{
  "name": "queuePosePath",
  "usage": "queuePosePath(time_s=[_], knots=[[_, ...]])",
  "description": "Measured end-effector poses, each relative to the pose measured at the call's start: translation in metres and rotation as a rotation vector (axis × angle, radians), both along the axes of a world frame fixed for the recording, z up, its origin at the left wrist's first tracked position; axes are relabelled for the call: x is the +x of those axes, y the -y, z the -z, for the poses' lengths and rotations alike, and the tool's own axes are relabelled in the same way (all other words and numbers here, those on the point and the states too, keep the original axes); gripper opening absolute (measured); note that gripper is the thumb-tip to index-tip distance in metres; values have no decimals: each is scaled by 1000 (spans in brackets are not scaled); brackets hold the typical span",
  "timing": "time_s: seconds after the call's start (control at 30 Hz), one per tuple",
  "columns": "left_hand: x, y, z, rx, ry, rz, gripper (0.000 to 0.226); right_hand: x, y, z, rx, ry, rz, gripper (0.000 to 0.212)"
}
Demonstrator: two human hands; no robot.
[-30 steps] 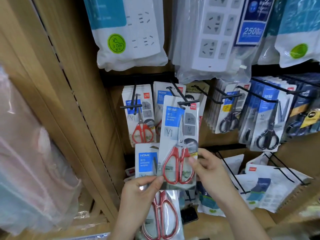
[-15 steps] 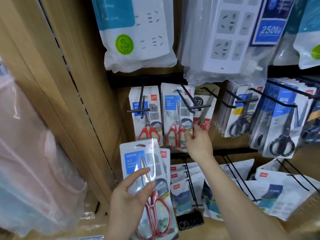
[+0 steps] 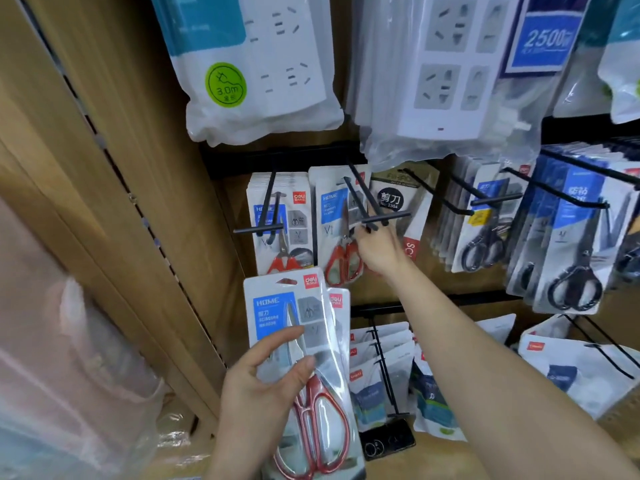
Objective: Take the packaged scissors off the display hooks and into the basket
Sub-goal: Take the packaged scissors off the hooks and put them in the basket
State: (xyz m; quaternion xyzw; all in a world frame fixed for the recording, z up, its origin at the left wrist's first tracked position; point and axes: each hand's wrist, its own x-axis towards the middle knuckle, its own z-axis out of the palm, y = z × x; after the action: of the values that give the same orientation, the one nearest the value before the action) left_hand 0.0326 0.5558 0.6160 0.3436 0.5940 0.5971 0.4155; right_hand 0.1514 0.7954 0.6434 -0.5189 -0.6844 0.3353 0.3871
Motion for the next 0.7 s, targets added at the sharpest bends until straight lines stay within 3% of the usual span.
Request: queuePosePath(time_s=[0.13, 0.23, 0.33, 0.43, 0.6, 0.7], knots=[[5, -4, -6, 41, -12, 16, 31, 17, 14, 4, 88, -27, -82, 64], [11, -8, -12, 91, 1, 16, 47, 35, 50, 7, -14, -179, -42, 66], [18, -14, -17, 181, -34, 7, 79, 52, 101, 6, -250, -318, -206, 42], [22, -20, -18, 226, -28, 4, 94, 59, 146, 6, -394, -402, -376, 26], [29, -20, -18, 253, -21, 6, 91, 63, 156, 14, -296, -527, -178, 28], [18, -16, -17, 263, -70, -71, 72, 70, 149, 21, -181, -563, 11, 29]])
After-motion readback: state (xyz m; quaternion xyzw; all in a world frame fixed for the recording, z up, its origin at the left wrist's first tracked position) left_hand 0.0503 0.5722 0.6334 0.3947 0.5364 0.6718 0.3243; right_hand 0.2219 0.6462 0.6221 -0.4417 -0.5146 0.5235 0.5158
